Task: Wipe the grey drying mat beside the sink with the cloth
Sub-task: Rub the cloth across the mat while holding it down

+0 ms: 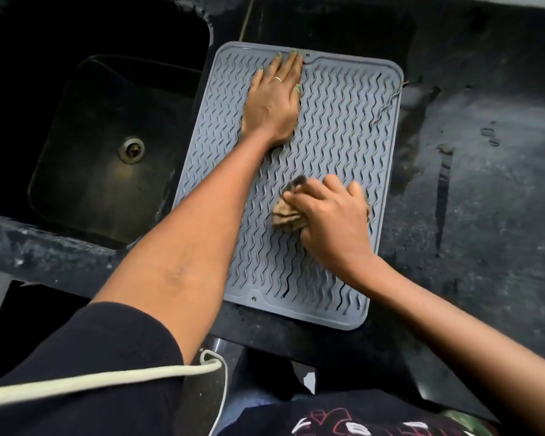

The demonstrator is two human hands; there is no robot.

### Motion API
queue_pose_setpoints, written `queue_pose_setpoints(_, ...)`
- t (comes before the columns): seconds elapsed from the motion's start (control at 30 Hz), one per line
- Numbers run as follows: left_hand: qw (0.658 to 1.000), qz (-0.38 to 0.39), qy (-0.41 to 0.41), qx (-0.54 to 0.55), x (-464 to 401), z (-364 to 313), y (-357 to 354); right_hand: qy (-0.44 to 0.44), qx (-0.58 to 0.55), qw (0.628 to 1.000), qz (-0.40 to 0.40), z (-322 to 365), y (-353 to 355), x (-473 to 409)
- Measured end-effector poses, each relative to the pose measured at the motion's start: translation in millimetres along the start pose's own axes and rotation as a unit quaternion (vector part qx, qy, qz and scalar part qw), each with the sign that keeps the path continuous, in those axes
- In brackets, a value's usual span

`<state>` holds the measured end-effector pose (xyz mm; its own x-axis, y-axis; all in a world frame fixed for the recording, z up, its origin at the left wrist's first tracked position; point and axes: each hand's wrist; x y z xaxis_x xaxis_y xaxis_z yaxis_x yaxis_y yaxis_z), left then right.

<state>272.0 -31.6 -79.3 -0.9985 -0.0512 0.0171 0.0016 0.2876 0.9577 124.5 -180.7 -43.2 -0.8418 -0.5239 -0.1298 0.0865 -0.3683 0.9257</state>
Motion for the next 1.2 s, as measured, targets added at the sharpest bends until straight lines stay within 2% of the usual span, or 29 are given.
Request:
queue_pose_setpoints(0.07,1.0,-0.004,0.003,0.0,-1,0,0,-0.048,-0.128,0.991,-0.004,-1,14,-10)
queue_pose_setpoints(0.13,1.0,0.0,0.004,-0.007,-2,0,0,-0.124,-0.219,0.963,-0.097,-13,29,-42)
queue_pose_setpoints(0.2,1.0,0.002,0.002,-0.014,-3,0,-1,-0.175,-0.163,0.958,-0.159,-36,34,-86)
queue_pose_setpoints(0.23,1.0,0.0,0.001,-0.013,-4,0,-2,-0.187,-0.106,0.966,-0.143,-48,33,-108)
queue_pose_setpoints(0.33,1.0,-0.011,0.003,-0.009,-2,0,-3,-0.201,0.043,0.978,-0.025,-72,16,-143)
queue_pose_setpoints(0.4,1.0,-0.011,0.002,-0.012,-2,1,-3,-0.187,0.12,0.975,-0.012,-67,1,-140)
queue_pose_setpoints(0.47,1.0,-0.011,-0.003,-0.021,-3,2,-3,-0.166,0.157,0.973,-0.033,-51,-11,-121)
queue_pose_setpoints(0.57,1.0,-0.001,-0.005,-0.026,-2,2,-1,-0.133,0.144,0.979,-0.052,-25,-18,-73)
queue_pose_setpoints(0.77,1.0,0.01,0.003,-0.022,0,0,0,-0.054,0.058,0.997,-0.013,22,-6,18)
queue_pose_setpoints(0.8,1.0,0.011,0.003,-0.024,1,0,-1,-0.069,0.002,0.997,-0.026,18,-1,14)
queue_pose_setpoints(0.87,0.999,0.014,0.0,-0.032,-1,-1,0,-0.143,-0.129,0.976,-0.102,2,11,-18)
queue_pose_setpoints(0.9,0.999,0.023,-0.002,-0.034,-1,-1,1,-0.174,-0.14,0.964,-0.143,-9,15,-38)
queue_pose_setpoints(0.93,0.999,0.032,-0.006,-0.037,-1,-2,3,-0.184,-0.111,0.963,-0.165,-21,17,-61)
queue_pose_setpoints(0.97,0.999,0.035,-0.009,-0.039,1,-2,5,-0.18,-0.071,0.969,-0.153,-33,18,-82)
queue_pose_setpoints(1.03,0.999,0.035,-0.019,-0.034,9,-2,6,-0.175,0.004,0.983,-0.06,-49,16,-116)
queue_pose_setpoints(1.1,0.999,0.039,-0.027,-0.025,26,1,4,-0.168,0.061,0.984,-0.014,-56,4,-128)
queue_pose_setpoints(1.2,0.999,0.032,-0.033,-0.022,49,7,-2,-0.149,0.094,0.983,-0.053,-38,-8,-102)
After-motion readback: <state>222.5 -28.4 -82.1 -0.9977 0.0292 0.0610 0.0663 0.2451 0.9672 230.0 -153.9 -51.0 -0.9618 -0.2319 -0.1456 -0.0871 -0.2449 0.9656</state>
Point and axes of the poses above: each hand's wrist, its own x-axis away from the middle knuckle, its own y-axis out of the back of the hand, z = x × y, and after that the axes turned 2 degrees about y, right-handed
